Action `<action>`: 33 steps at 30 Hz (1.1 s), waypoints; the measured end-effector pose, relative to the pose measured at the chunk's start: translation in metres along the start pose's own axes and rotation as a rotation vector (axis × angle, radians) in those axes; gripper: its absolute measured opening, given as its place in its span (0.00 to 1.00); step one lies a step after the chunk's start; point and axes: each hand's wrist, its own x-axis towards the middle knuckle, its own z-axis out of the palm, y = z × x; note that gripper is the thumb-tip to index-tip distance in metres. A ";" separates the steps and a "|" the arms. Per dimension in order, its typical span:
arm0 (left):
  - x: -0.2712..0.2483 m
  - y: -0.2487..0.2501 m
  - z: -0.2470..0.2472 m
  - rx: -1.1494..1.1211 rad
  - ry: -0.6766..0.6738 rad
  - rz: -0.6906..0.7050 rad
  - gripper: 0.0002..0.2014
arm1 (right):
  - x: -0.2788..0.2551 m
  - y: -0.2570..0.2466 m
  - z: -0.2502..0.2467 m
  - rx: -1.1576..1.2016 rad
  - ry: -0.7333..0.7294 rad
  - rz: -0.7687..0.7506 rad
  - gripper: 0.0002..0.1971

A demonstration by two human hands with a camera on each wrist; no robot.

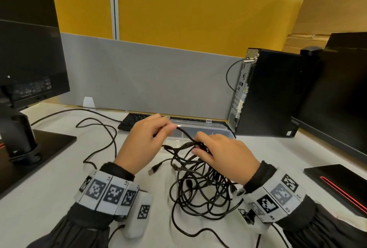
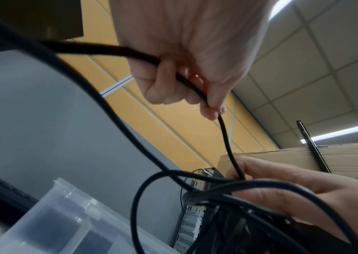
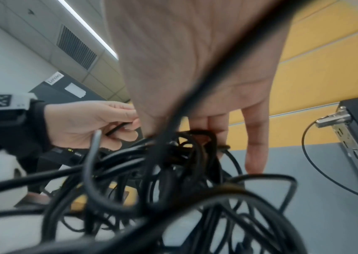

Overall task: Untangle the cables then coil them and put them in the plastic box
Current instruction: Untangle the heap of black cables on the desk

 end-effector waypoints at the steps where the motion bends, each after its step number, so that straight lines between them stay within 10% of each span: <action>1: 0.000 -0.002 -0.001 -0.002 0.018 -0.002 0.12 | 0.000 0.000 -0.002 0.004 0.004 -0.005 0.15; 14: -0.001 0.002 -0.005 -0.128 -0.114 0.038 0.16 | -0.002 0.024 -0.003 0.466 -0.262 0.042 0.14; 33: 0.000 0.003 -0.008 -0.210 0.127 -0.068 0.11 | -0.010 0.034 0.008 0.641 -0.089 0.167 0.03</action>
